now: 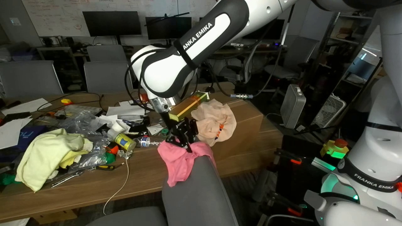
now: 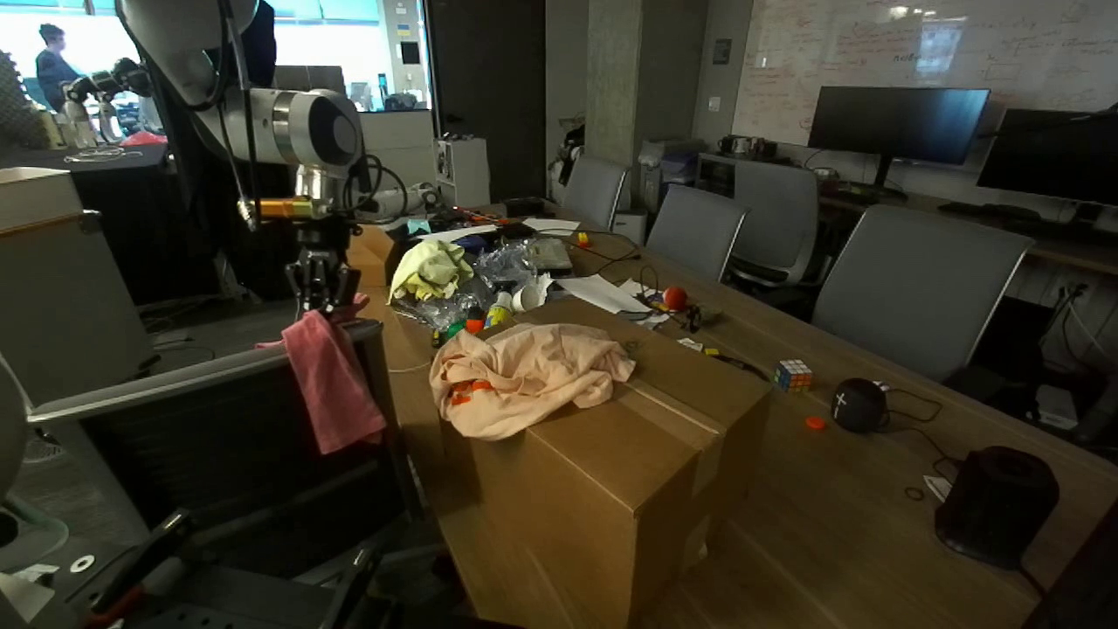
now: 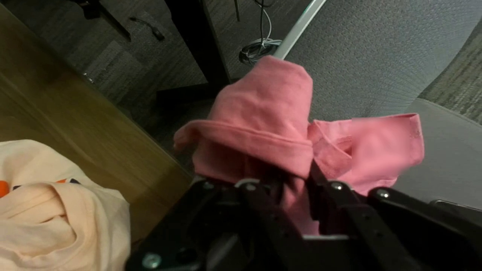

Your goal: Put the clothes on the box

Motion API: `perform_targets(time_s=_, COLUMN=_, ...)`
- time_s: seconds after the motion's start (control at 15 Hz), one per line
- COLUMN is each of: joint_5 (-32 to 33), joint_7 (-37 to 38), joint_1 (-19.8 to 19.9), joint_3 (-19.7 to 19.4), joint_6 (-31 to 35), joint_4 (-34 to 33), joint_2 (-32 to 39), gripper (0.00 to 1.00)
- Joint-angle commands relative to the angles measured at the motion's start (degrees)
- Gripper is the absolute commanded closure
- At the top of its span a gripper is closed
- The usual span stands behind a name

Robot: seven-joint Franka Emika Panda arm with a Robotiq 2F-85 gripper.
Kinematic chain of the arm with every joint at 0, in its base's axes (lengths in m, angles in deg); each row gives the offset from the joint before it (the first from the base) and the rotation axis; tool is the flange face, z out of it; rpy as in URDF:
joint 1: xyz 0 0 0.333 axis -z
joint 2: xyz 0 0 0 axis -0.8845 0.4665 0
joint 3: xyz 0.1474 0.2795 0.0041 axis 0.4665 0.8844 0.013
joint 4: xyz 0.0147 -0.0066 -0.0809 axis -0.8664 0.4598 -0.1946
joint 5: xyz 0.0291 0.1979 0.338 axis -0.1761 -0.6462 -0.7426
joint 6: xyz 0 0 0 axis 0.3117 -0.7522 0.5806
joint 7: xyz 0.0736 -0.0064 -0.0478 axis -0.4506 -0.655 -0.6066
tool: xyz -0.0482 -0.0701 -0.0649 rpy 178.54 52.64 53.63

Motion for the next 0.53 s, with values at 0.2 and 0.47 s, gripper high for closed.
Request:
perform_targets(time_s=0.2, joint_5=0.89, joint_7=1.25, joint_1=-1.54, joint_3=0.17, joint_6=-1.64, joint_4=2.39, joint_2=-10.43, gripper=0.96)
perform_targets(time_s=0.47, joint_5=3.43, joint_7=2.61, joint_1=-2.07, joint_3=0.37, joint_6=-5.50, joint_4=2.21, joint_2=-17.84, gripper=0.96)
